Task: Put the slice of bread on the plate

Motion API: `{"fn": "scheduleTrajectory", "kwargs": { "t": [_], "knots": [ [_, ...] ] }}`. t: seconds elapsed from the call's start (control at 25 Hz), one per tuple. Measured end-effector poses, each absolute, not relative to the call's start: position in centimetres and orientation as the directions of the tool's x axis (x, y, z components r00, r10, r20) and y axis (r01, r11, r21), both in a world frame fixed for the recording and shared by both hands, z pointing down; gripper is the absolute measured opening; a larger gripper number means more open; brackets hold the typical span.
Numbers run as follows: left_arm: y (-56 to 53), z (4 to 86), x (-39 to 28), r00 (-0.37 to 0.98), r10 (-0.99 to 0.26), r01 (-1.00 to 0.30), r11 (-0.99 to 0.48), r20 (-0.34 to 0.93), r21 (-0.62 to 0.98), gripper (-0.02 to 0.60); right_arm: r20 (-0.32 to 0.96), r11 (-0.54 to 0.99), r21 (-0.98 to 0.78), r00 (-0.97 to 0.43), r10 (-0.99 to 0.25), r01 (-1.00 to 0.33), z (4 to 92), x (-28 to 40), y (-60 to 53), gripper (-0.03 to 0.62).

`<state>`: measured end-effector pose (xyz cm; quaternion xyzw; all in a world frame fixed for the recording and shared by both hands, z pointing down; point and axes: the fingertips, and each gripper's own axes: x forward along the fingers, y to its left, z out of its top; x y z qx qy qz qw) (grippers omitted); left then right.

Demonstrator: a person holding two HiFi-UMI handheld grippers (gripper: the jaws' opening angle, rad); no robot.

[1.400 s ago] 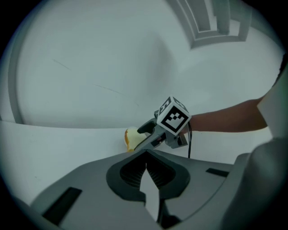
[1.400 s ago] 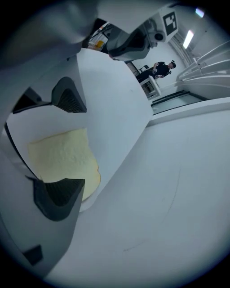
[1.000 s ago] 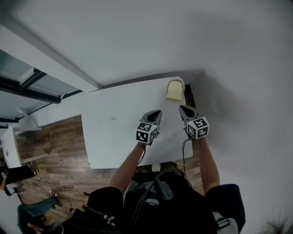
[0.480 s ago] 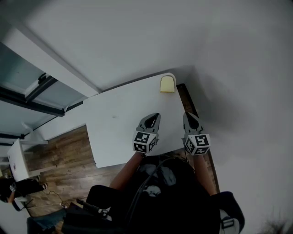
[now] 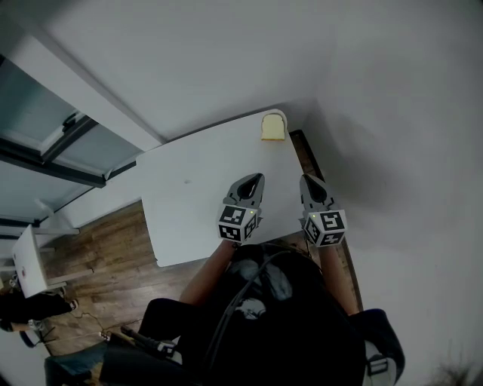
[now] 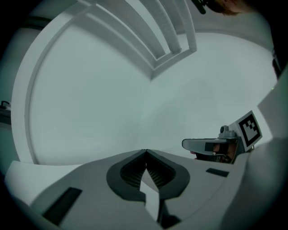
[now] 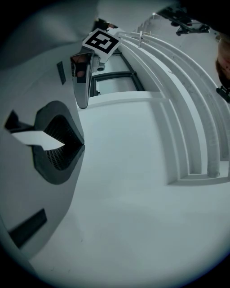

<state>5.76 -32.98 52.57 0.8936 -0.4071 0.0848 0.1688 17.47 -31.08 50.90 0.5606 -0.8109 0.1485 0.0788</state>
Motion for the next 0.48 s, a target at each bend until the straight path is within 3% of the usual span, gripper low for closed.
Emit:
{"fn": "scheduleTrajectory", "kwargs": {
  "t": [0.48],
  "knots": [
    [-31.7,52.8,6.6,0.666,-0.683,-0.746,-0.619,0.3,0.247,0.006,0.297,0.341,-0.175,-0.38,-0.876,-0.924,51.2,17.8,-29.9,0.009]
  ]
}}
